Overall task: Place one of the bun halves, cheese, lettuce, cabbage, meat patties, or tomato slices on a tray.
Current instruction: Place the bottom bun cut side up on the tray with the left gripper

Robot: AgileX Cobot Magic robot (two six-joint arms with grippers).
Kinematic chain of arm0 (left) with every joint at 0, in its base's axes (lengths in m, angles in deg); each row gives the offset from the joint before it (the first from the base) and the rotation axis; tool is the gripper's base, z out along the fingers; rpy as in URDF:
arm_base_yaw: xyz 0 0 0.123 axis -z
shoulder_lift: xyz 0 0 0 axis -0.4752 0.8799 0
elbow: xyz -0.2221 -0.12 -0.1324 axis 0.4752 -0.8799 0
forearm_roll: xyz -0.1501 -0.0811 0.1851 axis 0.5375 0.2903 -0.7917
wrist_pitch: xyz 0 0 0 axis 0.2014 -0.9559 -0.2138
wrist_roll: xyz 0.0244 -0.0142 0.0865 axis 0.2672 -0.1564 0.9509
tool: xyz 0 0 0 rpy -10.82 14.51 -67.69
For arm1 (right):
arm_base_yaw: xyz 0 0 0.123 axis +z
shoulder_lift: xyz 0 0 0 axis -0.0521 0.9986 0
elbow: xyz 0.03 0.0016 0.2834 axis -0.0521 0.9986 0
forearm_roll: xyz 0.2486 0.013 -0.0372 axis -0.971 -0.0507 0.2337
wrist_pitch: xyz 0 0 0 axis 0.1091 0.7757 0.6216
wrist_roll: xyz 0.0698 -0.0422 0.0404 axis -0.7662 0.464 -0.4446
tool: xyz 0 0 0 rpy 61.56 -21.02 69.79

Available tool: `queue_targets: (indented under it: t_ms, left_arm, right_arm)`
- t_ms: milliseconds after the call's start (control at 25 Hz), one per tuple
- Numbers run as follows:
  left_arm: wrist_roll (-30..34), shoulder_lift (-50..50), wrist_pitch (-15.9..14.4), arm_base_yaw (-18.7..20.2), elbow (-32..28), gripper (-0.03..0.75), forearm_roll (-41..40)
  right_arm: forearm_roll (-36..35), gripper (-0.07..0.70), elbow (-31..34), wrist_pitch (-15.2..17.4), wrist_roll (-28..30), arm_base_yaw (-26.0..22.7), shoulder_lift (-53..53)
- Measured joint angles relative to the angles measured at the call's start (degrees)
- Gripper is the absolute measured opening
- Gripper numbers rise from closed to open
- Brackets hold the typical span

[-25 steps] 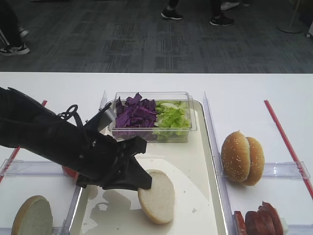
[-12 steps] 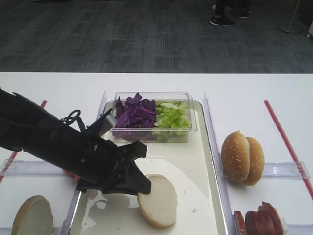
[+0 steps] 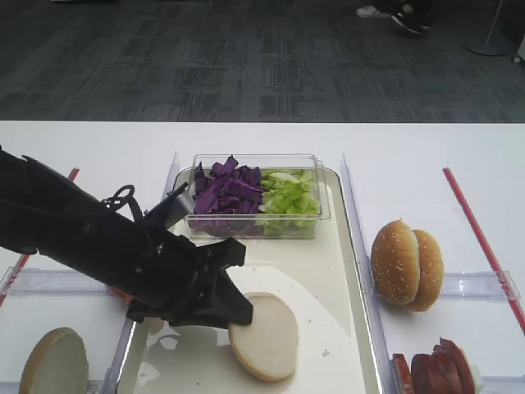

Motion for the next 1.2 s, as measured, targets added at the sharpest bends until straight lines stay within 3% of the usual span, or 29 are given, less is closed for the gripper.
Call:
queue_targets:
  t_ms: [480,1200]
  left_arm:
    - [0.0,0.1,0.35,0.0,-0.09,0.223,-0.45]
    - [-3.41,-1.76,2.02,-2.23,-0.09,0.235,-7.44]
  right_arm:
    - [0.0,0.463,0.0,0.0,0.0,0.0,0.0]
    - [0.0,0.463,0.0,0.0,0.0,0.0,0.0]
